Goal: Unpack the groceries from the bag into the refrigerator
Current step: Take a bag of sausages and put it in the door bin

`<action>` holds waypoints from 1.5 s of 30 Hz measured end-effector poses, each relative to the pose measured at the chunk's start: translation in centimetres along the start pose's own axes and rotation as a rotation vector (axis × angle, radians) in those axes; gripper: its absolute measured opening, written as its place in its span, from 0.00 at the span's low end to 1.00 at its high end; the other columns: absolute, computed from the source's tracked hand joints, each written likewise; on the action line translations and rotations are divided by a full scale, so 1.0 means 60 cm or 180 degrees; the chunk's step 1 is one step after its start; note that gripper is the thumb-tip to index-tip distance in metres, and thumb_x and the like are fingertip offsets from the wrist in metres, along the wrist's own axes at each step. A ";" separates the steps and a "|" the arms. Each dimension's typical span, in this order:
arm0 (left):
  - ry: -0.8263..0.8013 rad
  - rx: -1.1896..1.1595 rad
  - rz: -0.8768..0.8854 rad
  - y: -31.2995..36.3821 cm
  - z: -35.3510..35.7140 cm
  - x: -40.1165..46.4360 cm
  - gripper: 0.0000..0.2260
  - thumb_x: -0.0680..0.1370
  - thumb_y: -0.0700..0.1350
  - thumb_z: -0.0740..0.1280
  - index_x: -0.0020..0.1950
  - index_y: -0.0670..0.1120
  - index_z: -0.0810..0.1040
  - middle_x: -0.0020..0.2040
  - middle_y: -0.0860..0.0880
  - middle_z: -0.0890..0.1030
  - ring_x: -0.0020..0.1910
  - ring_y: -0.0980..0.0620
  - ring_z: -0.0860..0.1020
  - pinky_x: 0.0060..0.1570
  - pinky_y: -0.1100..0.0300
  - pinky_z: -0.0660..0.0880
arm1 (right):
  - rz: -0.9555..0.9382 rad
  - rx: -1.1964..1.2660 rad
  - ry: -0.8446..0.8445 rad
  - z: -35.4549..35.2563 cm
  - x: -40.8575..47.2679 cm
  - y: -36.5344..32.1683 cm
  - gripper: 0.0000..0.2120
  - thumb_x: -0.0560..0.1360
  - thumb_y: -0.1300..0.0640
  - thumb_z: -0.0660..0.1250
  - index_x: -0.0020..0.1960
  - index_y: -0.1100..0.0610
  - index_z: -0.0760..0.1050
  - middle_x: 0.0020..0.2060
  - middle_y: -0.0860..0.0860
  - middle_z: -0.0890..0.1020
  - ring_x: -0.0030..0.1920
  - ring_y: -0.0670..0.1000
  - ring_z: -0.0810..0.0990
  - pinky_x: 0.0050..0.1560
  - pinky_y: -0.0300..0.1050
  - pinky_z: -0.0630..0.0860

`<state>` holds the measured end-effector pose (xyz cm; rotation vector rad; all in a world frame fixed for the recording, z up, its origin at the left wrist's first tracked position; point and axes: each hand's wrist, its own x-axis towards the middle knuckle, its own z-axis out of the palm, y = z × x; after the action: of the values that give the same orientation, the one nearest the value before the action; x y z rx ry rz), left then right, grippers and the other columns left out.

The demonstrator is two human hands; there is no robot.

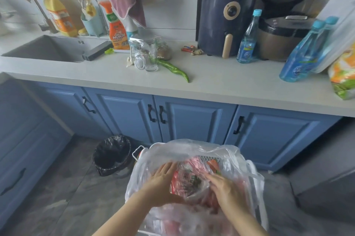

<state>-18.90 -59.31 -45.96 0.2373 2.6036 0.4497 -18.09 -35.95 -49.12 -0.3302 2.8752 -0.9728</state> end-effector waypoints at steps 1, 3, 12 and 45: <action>0.0021 -0.0070 0.0020 0.003 0.004 0.012 0.50 0.68 0.68 0.67 0.78 0.53 0.40 0.78 0.53 0.42 0.77 0.50 0.46 0.75 0.49 0.49 | 0.0081 0.0027 -0.0022 -0.001 0.000 0.011 0.30 0.73 0.64 0.70 0.67 0.40 0.66 0.70 0.46 0.70 0.58 0.42 0.78 0.56 0.18 0.63; 0.0047 -0.0130 0.0080 0.006 0.011 0.035 0.47 0.70 0.61 0.70 0.77 0.55 0.41 0.78 0.54 0.43 0.77 0.50 0.48 0.75 0.48 0.54 | 0.0015 -0.0067 -0.0279 0.003 0.003 0.022 0.41 0.72 0.55 0.72 0.72 0.31 0.51 0.77 0.41 0.50 0.69 0.44 0.69 0.66 0.33 0.67; -0.0088 0.0183 0.0408 0.034 0.058 0.102 0.57 0.63 0.58 0.72 0.71 0.61 0.27 0.77 0.53 0.38 0.77 0.49 0.45 0.71 0.43 0.59 | 0.0154 -0.0772 -0.0190 0.048 0.013 0.025 0.57 0.71 0.48 0.71 0.71 0.48 0.21 0.68 0.45 0.22 0.72 0.46 0.35 0.70 0.43 0.39; 0.0456 -0.1267 0.1081 0.210 -0.203 -0.062 0.45 0.65 0.38 0.77 0.77 0.50 0.56 0.70 0.58 0.56 0.62 0.61 0.68 0.58 0.76 0.68 | -0.0552 0.0327 0.0279 -0.245 -0.047 -0.140 0.63 0.64 0.47 0.79 0.74 0.41 0.29 0.73 0.33 0.32 0.73 0.34 0.37 0.69 0.25 0.44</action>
<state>-20.52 -51.81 -29.80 0.5275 2.5430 1.1239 -16.11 -33.11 -32.31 -0.5490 2.8988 -1.1866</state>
